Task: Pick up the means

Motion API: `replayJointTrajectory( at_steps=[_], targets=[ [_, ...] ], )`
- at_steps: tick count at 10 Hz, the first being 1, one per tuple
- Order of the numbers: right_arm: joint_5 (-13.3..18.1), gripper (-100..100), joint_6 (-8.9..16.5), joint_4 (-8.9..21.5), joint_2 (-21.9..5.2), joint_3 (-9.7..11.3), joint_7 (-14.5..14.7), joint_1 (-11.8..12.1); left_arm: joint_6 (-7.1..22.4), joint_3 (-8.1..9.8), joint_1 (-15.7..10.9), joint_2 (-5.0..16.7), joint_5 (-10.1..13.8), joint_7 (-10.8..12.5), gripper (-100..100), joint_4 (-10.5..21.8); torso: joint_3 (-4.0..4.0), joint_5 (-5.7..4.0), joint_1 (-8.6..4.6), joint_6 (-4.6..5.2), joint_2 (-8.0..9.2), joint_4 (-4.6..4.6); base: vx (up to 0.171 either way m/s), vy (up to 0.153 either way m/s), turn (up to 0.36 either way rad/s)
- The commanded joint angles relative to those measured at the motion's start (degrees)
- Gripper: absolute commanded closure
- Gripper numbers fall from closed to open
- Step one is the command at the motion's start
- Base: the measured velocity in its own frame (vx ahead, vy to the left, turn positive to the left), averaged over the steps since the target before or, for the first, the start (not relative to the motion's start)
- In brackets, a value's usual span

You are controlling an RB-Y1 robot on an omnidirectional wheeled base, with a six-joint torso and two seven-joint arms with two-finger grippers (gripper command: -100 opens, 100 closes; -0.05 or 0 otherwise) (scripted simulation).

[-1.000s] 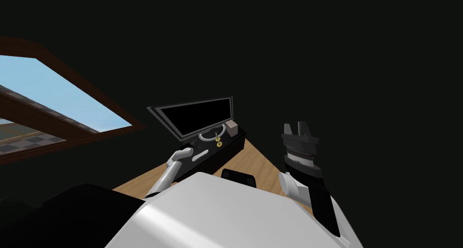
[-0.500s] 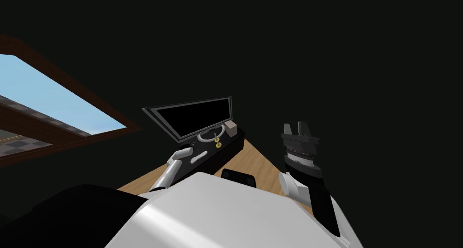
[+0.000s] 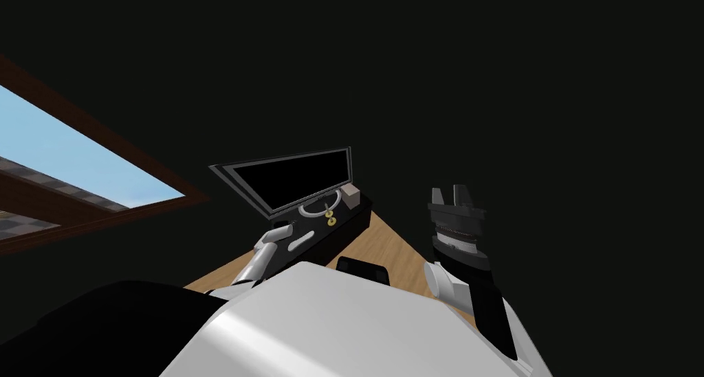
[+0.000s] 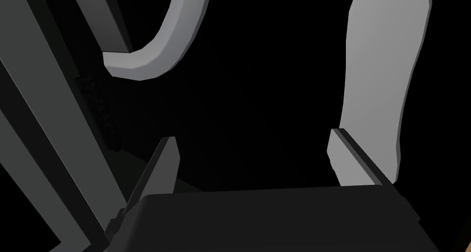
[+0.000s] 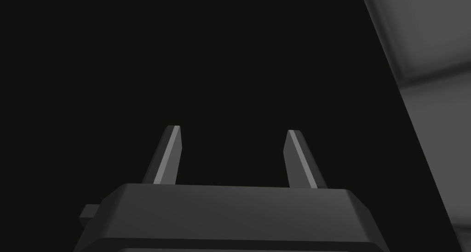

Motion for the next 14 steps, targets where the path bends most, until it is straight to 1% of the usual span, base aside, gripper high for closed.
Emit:
replayJointTrajectory(
  at_steps=[1,2,3,4,5,6,7,9,10,11,12,13,14],
  targets=[
    [0.0,0,0.0,0.0,0.0,0.0,0.0,0.0,0.9,0.08,-0.7,0.5,0.8,-0.1,-100,2.9,0.0,0.0,0.0,0.0,0.0,0.0,0.019,0.014,-0.055],
    [0.0,0,0.0,0.0,0.0,0.0,0.0,0.0,2.7,0.24,-1.9,1.0,1.8,0.1,-100,4.4,0.0,0.0,0.02,-0.02,0.0,-0.01,0.021,0.026,-0.072],
    [0.0,0,0.0,0.0,0.0,0.0,0.0,0.0,2.7,0.24,-1.9,1.0,1.8,0.1,-100,6.4,-0.01,0.01,0.06,0.0,-0.02,0.0,0.02,0.026,-0.044],
    [0.0,0,0.0,0.0,0.0,0.0,0.0,0.0,2.7,0.24,-1.9,1.0,1.8,0.1,-100,6.7,-0.01,0.02,0.06,-0.03,0.0,-0.01,0.009,0.012,0.005],
    [0.0,0,0.0,0.0,0.0,0.0,0.0,0.0,4.3,0.36,-3.1,1.4,2.7,0.2,-100,8.5,0.01,0.01,0.03,-0.03,0.03,0.0,0.015,0.016,-0.066],
    [0.0,0,0.0,0.0,0.0,0.0,0.0,0.0,4.3,0.36,-3.1,1.4,2.7,0.2,-100,10.2,0.0,0.0,0.03,0.0,0.01,0.0,0.015,0.022,-0.052],
    [0.0,0,0.0,0.0,0.0,0.0,0.0,0.0,5.8,0.44,-4.2,1.8,3.5,0.3,-100,11.8,0.0,0.01,0.04,-0.02,0.01,0.0,0.021,0.036,-0.072],
    [0.0,0,0.0,0.0,0.0,0.0,0.0,0.0,5.8,0.44,-4.2,1.8,3.5,0.3,-100,13.7,0.0,0.02,0.08,-0.03,0.0,0.0,0.013,0.019,-0.022],
    [0.0,0,0.0,0.0,0.0,0.0,0.0,0.0,7.1,0.48,-5.3,2.2,4.3,0.4,-100,15.4,0.02,0.01,0.02,-0.04,0.04,0.0,0.014,0.018,-0.063],
    [0.0,0,0.0,0.0,0.0,0.0,0.0,0.0,7.1,0.48,-5.3,2.2,4.3,0.4,-100,16.9,0.01,0.0,0.03,0.0,0.01,0.0,0.015,0.025,-0.052],
    [0.0,0,0.0,0.0,0.0,0.0,0.0,0.0,8.3,0.48,-6.2,2.5,5.0,0.5,-100,19.1,0.0,0.01,0.05,-0.03,0.01,0.0,0.015,0.032,-0.074],
    [0.0,0,0.0,0.0,0.0,0.0,0.0,0.0,8.3,0.48,-6.2,2.5,5.0,0.5,-100,20.2,0.0,0.02,0.08,-0.01,0.01,0.0,0.015,0.03,-0.042],
    [0.0,0,0.0,0.0,0.0,0.0,0.0,0.0,9.4,0.46,-7.1,2.7,5.6,0.5,-100,22.4,0.0,0.02,0.07,-0.03,0.01,0.0,0.019,0.036,-0.064]
  ],
)
